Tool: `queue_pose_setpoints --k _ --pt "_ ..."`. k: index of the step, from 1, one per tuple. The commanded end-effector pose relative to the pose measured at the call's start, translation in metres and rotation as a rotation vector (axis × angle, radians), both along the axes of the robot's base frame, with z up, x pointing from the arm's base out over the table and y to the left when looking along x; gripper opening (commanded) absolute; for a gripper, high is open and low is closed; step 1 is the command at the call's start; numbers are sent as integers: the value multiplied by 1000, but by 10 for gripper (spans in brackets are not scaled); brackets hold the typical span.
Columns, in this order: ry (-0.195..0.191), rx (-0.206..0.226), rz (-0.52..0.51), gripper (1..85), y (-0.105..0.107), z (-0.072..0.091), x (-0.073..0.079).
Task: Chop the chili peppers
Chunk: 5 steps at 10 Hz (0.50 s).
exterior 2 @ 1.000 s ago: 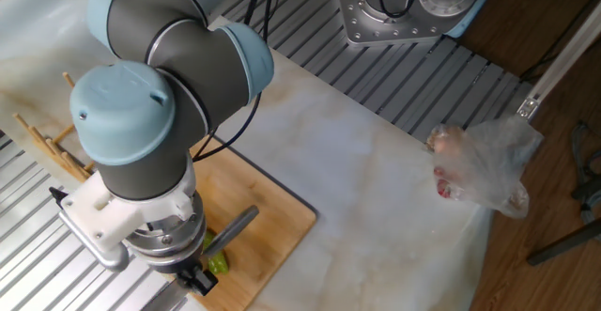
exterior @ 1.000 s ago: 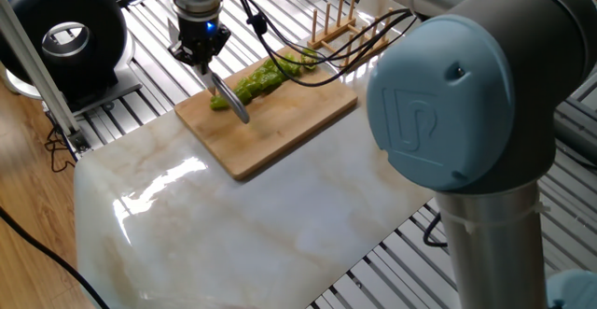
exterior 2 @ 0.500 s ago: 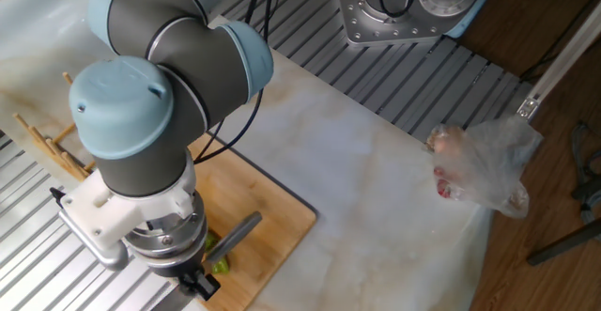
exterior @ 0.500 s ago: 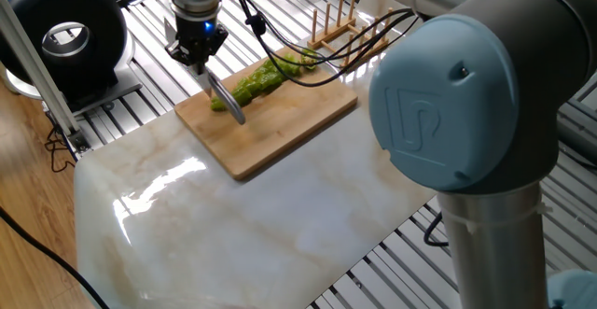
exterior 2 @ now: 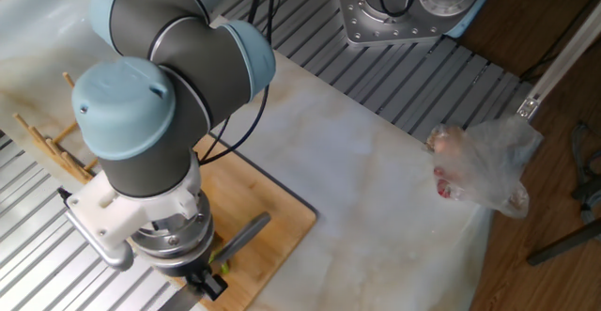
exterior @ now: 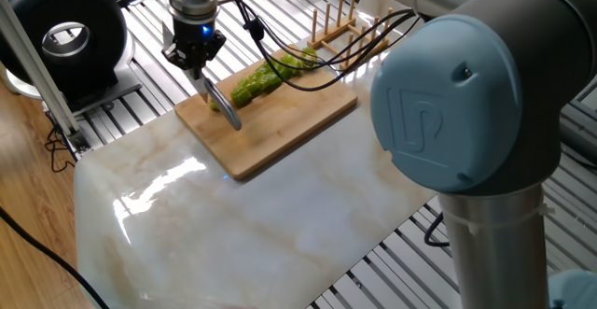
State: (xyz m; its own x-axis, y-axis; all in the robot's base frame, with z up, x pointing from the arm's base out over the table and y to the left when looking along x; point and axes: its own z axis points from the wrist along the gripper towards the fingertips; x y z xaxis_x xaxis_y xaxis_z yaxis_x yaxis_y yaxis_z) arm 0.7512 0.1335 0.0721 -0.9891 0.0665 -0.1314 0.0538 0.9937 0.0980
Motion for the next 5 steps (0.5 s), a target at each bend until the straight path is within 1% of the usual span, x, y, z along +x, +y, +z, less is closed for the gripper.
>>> queue_pose_setpoints --k 1,2,5 --pt "40 -20 -7 13 -4 -2 -13" --pt "56 -25 5 13 -5 -3 -18" --pt "54 -37 14 13 -7 -2 -19"
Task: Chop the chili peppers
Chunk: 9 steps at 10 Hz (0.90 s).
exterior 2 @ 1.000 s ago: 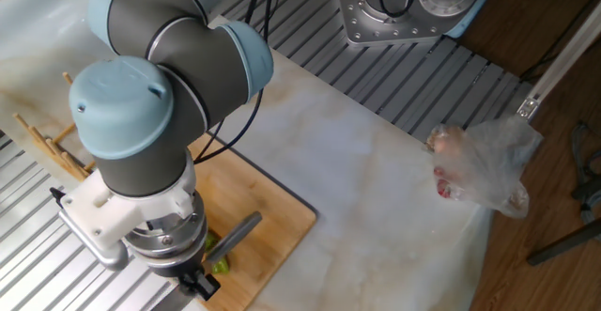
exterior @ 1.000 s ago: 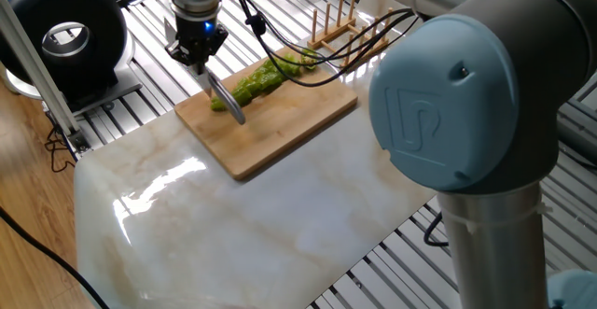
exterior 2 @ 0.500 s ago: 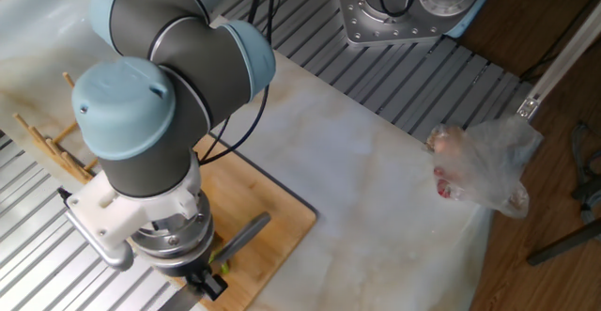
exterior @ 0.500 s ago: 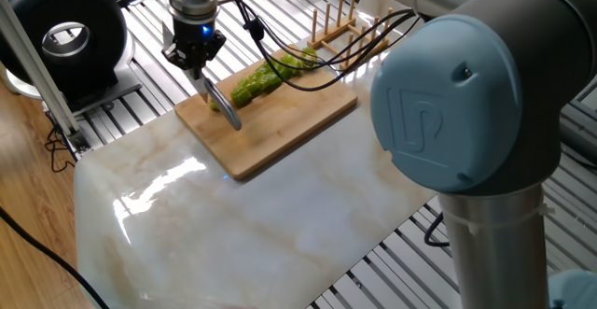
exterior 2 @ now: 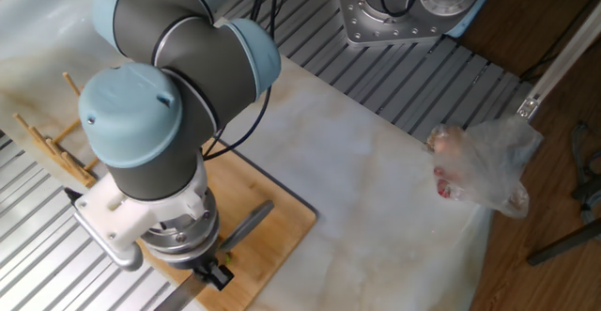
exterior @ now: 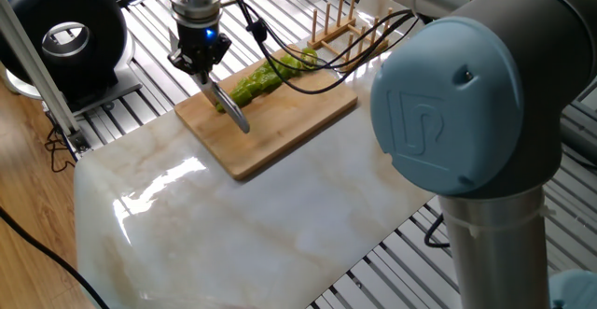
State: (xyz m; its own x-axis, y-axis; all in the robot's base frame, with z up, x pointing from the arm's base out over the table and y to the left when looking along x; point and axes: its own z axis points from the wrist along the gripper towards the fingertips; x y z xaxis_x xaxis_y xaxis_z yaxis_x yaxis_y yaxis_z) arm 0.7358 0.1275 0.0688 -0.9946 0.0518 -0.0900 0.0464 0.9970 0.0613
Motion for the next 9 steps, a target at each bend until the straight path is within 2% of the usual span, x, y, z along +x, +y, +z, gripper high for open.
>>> queue_pose_setpoints --k 1,3,5,8,9 --pt "5 -10 2 13 -4 1 -2" --pt "-22 12 -10 13 -3 7 10" --pt "-31 15 -3 13 -10 11 19" --pt "-39 62 -21 13 0 16 24" --pt "-32 63 -13 13 -3 22 23"
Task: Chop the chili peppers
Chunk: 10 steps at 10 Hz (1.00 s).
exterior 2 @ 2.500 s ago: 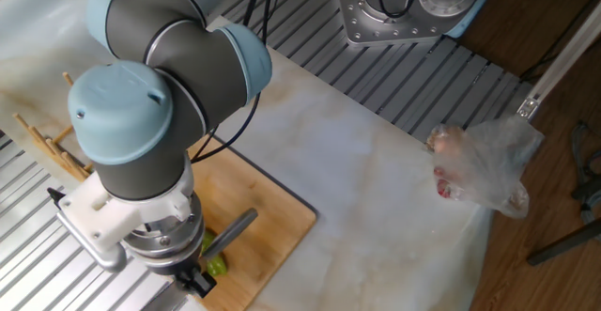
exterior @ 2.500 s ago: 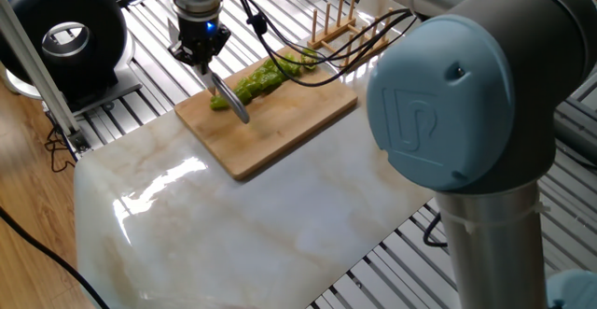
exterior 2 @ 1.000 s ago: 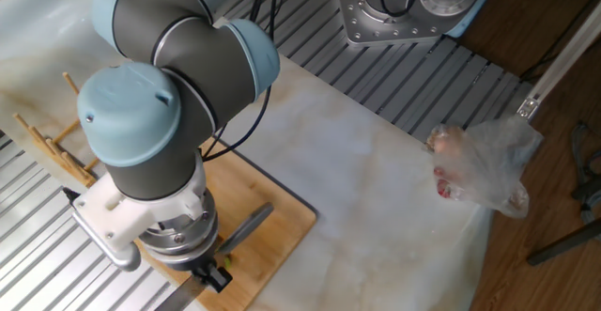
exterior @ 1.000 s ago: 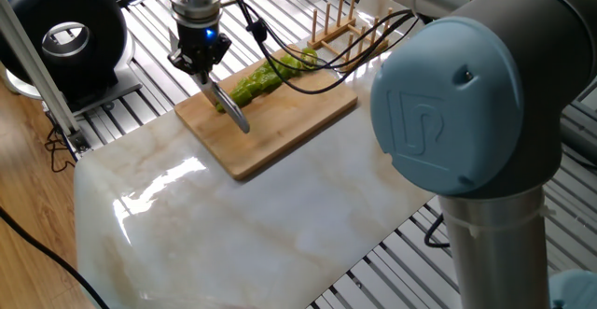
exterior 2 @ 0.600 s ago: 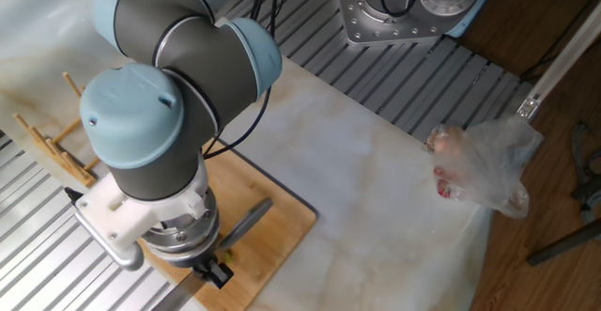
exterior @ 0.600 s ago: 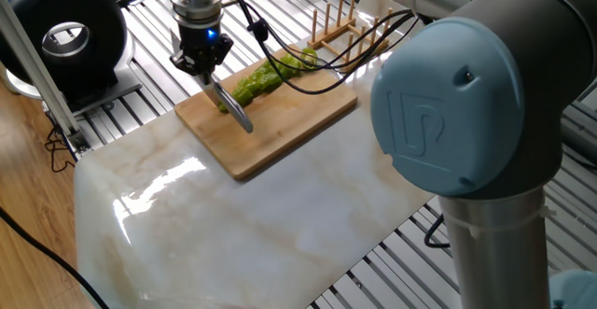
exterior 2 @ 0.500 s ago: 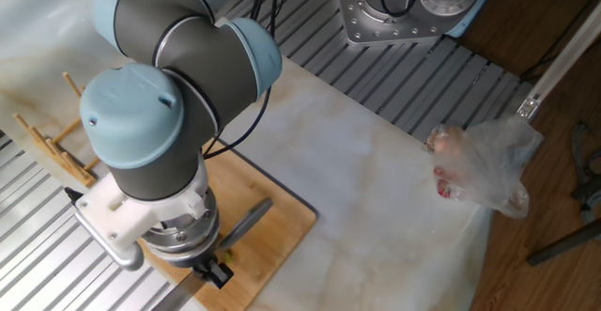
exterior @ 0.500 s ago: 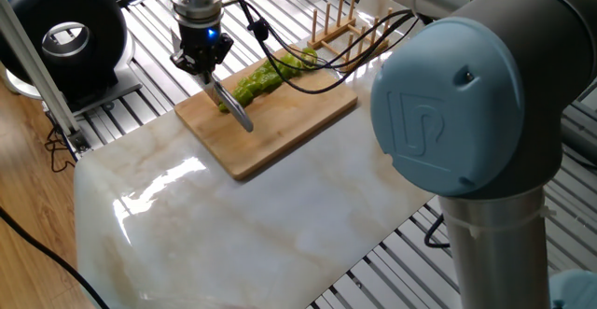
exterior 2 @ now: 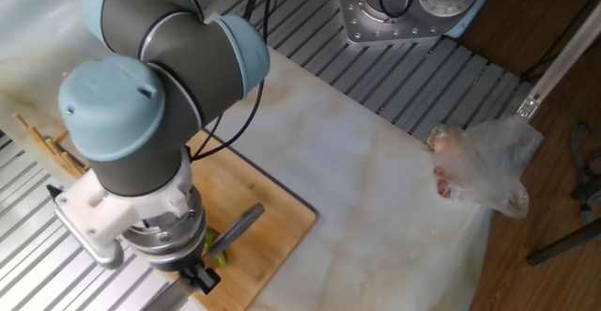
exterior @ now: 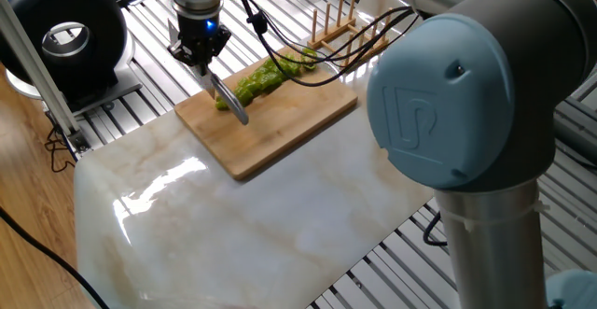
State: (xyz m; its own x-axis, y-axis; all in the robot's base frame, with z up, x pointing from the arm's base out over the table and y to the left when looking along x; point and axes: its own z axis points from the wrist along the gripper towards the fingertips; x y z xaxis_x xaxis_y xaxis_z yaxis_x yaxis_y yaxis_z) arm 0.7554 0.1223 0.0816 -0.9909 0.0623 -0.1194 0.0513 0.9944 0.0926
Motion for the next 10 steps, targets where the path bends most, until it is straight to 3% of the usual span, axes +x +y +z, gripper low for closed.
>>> queue_pose_setpoints --k 1,5,7,9,10 --pt "5 31 2 13 0 13 2" --pt "22 13 14 13 -12 21 -1" --pt "39 21 16 13 -29 40 -1" --pt "83 -6 32 13 -56 63 -18" --pt "72 -25 17 13 -66 70 -21"
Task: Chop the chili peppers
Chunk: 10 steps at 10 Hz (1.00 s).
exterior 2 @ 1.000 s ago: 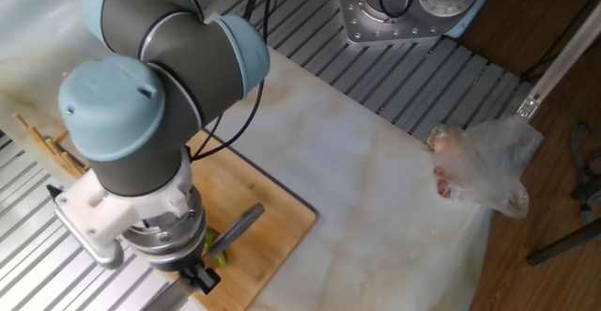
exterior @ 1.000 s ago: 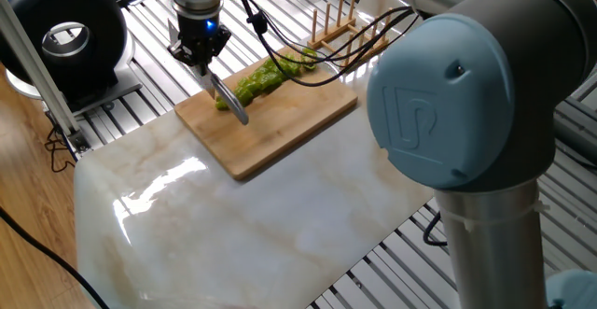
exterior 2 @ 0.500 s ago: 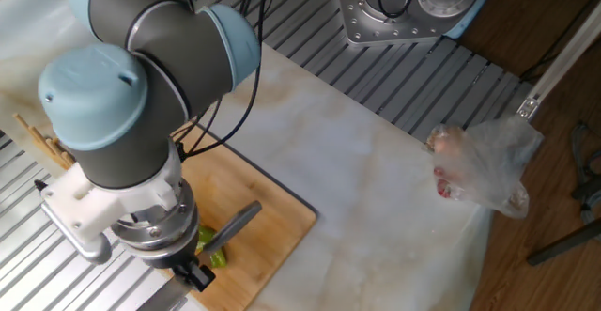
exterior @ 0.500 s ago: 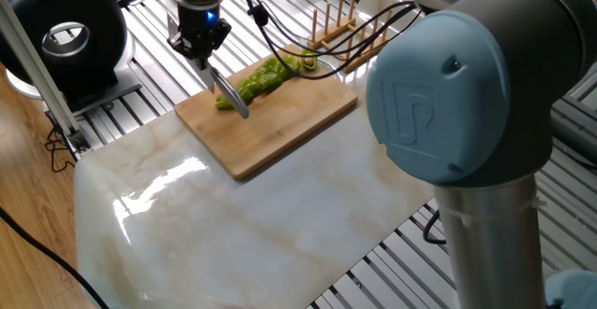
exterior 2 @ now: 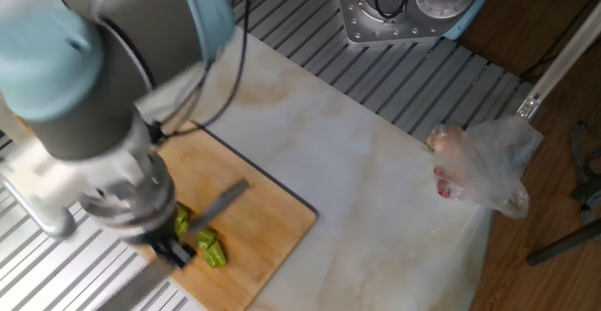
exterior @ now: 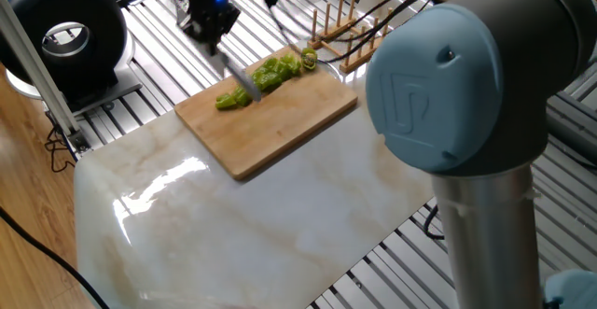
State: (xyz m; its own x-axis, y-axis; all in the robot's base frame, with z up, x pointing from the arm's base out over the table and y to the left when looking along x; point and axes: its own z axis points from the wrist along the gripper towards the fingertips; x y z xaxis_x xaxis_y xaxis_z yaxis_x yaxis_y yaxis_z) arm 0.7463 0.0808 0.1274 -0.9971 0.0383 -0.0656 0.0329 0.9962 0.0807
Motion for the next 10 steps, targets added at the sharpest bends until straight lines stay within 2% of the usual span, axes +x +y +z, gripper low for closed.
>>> queue_pose_setpoints --k 1,2,4,5,7,8,9,10 --pt "4 -26 -18 13 -27 33 -19" --pt "-7 -24 -44 13 -26 44 -31" --pt "-35 -85 -77 13 -46 55 -44" --pt "-25 -116 -52 13 -59 58 -55" --pt "39 -137 -18 13 -68 60 -82" --pt "55 -153 6 13 -75 59 -87" --pt "61 -134 38 13 -74 57 -88" --pt "48 -128 72 13 -78 57 -85"
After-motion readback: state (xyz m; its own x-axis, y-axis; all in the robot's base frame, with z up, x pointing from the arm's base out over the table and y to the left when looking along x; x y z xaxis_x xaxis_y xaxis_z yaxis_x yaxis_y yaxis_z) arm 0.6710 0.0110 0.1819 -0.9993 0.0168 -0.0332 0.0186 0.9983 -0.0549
